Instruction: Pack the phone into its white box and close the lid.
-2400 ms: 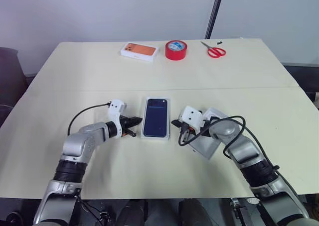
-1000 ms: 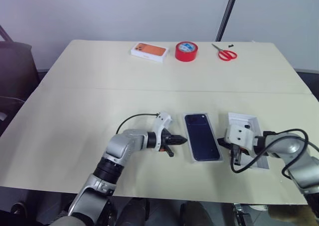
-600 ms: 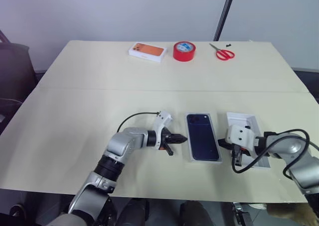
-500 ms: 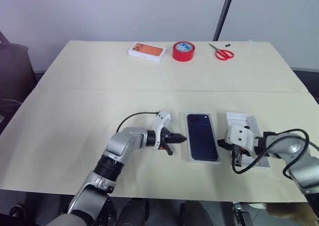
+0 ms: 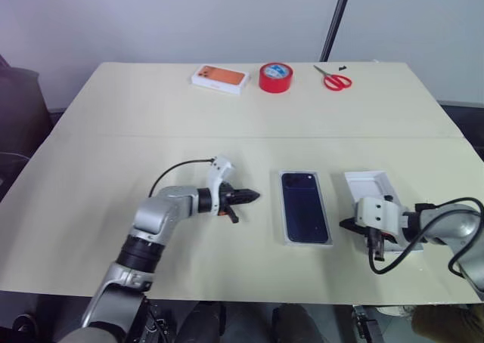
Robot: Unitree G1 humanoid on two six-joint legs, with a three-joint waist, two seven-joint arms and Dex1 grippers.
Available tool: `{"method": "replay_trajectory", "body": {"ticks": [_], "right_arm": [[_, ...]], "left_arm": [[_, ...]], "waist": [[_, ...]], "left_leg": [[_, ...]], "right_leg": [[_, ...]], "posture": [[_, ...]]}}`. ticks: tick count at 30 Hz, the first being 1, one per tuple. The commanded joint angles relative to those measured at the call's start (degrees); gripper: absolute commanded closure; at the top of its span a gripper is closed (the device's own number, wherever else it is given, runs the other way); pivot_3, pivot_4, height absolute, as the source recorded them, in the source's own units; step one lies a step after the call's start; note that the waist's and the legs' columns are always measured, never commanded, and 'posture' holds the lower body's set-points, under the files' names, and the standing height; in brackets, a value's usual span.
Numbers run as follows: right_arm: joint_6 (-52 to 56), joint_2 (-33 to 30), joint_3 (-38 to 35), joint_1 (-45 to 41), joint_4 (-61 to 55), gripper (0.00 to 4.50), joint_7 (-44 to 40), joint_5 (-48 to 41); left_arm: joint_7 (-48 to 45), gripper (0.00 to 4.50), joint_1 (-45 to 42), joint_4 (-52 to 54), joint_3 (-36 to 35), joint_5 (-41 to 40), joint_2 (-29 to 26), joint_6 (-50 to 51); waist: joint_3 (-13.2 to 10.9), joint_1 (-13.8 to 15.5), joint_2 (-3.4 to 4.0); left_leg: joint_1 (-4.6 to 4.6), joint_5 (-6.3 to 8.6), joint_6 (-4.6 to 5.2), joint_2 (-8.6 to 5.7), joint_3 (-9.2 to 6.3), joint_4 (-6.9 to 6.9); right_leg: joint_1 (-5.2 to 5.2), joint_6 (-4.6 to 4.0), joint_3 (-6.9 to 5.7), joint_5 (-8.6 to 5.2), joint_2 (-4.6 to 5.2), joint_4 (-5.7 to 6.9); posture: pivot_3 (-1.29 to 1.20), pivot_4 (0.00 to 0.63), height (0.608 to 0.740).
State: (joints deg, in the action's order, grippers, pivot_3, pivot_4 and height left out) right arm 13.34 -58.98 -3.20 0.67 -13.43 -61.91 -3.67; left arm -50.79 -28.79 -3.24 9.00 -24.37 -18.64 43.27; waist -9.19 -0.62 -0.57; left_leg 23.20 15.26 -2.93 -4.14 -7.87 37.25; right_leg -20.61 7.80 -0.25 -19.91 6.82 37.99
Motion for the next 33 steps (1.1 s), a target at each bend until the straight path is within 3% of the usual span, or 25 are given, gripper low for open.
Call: {"method": "replay_trajectory", "body": {"ticks": [1, 2, 4, 8, 11, 12, 17, 22, 28, 33], "right_arm": [[0.9, 0.4, -2.9, 0.6, -1.2, 4.49, 0.8, -2.1], [5.9, 2.0, -4.0, -1.1, -1.8, 4.50, 1.9, -5.1], [13.9, 3.3, -5.7, -3.0, -1.6, 3.94, 3.6, -8.3], [16.8, 3.5, -8.7, -2.1, -1.9, 2.07, 5.3, -9.5], [22.0, 4.1, -11.5, -1.7, -4.4, 0.41, 7.7, -11.5], [23.6, 4.3, -12.1, -1.8, -5.1, 0.06, 8.5, -12.0], [35.2, 6.4, -15.5, -3.3, -8.4, 0.06, 17.9, -12.2], [50.2, 9.2, -16.5, -2.0, -18.0, 0.06, 23.5, -15.5], [64.3, 6.8, -17.0, -4.1, -23.4, 0.06, 24.2, -19.8], [74.3, 9.0, -17.2, -5.4, -26.0, 0.06, 26.6, -21.6]], "left_arm": [[-3.3, 4.25, 0.9, 4.4, -2.9, -2.7, -3.4, -0.6], [-4.7, 3.96, 1.4, 5.5, -3.8, -3.7, -5.0, -0.4], [-7.6, 3.19, 2.3, 7.3, -5.6, -5.7, -7.8, -1.3], [-10.2, 1.13, 4.1, 7.7, -6.2, -3.5, -10.6, -10.0], [-12.7, 1.12, 5.4, 7.6, -7.9, -4.5, -12.5, -13.1], [-13.3, 1.12, 5.7, 7.6, -8.2, -4.6, -12.9, -14.0], [-17.7, 1.12, 9.0, 6.3, -9.3, -2.3, -15.8, -24.5], [-21.9, 1.12, 9.3, 3.7, -8.1, -1.8, -17.8, -27.7], [-26.9, 1.12, 9.1, 1.6, -7.6, -1.0, -18.9, -32.2], [-28.8, 1.12, 10.1, 1.9, -7.5, -1.4, -18.8, -33.8]], "waist": [[0.0, 0.0, 0.01], [0.0, -0.1, 0.00], [0.0, -0.4, 0.03], [0.0, 0.0, 0.06], [0.0, 0.1, 0.05], [0.0, 0.0, 0.05], [0.0, -0.3, 0.07], [0.0, 0.0, 0.09], [0.0, -0.1, 0.11], [0.0, -0.2, 0.12]], "left_leg": [[0.00, 0.00, 0.00, 0.00, 0.00, 0.00], [-0.01, 0.00, 0.00, 0.01, 0.00, 0.00], [-0.02, -0.01, -0.01, 0.04, 0.02, 0.00], [-0.02, -0.01, -0.01, 0.05, 0.00, -0.05], [0.02, 0.00, -0.01, 0.01, 0.00, -0.04], [0.02, 0.00, 0.00, 0.01, 0.00, -0.04], [-0.01, 0.00, -0.01, 0.06, 0.03, -0.08], [0.03, 0.00, 0.00, 0.06, 0.01, -0.11], [0.04, 0.01, 0.02, 0.04, 0.01, -0.11], [0.03, 0.02, 0.03, 0.07, 0.01, -0.12]], "right_leg": [[0.00, 0.00, 0.00, 0.00, 0.00, 0.00], [0.00, 0.00, 0.00, 0.00, -0.01, 0.01], [0.00, -0.01, 0.01, 0.00, -0.03, 0.03], [-0.01, -0.01, 0.02, 0.00, 0.01, 0.00], [0.00, -0.01, 0.02, 0.00, 0.04, -0.03], [-0.01, -0.01, 0.02, 0.00, 0.04, -0.03], [-0.05, -0.01, 0.04, 0.00, 0.02, 0.02], [-0.08, -0.01, 0.04, 0.00, 0.02, 0.00], [-0.09, -0.01, 0.05, 0.00, 0.03, 0.02], [-0.11, -0.01, 0.05, 0.00, 0.01, 0.04]], "posture": [[0.00, 0.150, 0.740], [0.00, 0.150, 0.740], [0.00, 0.150, 0.740], [0.00, 0.150, 0.740], [0.00, 0.150, 0.740], [0.00, 0.150, 0.740], [0.00, 0.150, 0.740], [0.00, 0.150, 0.740], [0.00, 0.150, 0.740], [0.00, 0.150, 0.740]]}}
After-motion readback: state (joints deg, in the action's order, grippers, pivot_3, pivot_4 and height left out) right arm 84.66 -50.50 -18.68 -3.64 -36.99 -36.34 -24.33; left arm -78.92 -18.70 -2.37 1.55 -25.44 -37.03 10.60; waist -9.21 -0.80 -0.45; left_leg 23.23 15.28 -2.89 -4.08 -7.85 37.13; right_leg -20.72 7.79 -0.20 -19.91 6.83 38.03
